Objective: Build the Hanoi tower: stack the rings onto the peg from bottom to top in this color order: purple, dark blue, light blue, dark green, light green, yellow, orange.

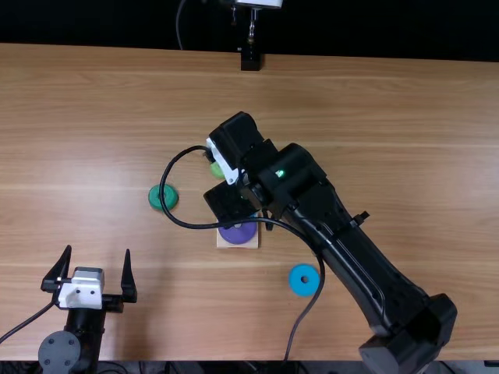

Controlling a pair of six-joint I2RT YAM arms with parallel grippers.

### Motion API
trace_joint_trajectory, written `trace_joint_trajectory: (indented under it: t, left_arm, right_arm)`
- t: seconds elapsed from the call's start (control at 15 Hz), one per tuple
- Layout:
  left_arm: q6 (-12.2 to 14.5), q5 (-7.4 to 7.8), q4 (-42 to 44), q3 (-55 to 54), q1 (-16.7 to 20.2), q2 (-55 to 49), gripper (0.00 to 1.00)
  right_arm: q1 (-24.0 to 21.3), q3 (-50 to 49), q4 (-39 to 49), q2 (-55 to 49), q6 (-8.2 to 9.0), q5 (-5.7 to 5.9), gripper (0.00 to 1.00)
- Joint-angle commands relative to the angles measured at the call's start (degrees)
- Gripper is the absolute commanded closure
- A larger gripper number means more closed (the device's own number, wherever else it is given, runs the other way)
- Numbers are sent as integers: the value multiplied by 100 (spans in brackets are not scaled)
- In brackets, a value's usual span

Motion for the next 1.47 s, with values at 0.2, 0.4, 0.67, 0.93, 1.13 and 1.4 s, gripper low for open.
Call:
trace_joint_trajectory:
  t: [0.2, 0.4, 0.67, 0.93, 1.13, 1.4]
  left_arm:
    - [48, -18, -109, -71, 41, -67, 0]
    - [48, -18, -109, -71, 41, -67, 0]
    - [48, -18, -109, -71, 41, -67, 0]
    - [48, -18, -109, -71, 41, -67, 0]
    - [48, -18, -109, -71, 41, -67, 0]
    - [48, -18, -109, -71, 41, -67, 0]
  right_arm:
    - [96, 100, 69, 49, 19, 10, 0]
    - [87, 83, 90, 49, 19, 20, 0]
    - [52, 21, 438, -4, 19, 20, 0]
    - [35, -1095, 1293, -56, 9, 20, 0]
    - [-124, -1833, 1609, -1102, -2, 31, 0]
    - [-238, -2308, 1556, -1674, -12, 31, 0]
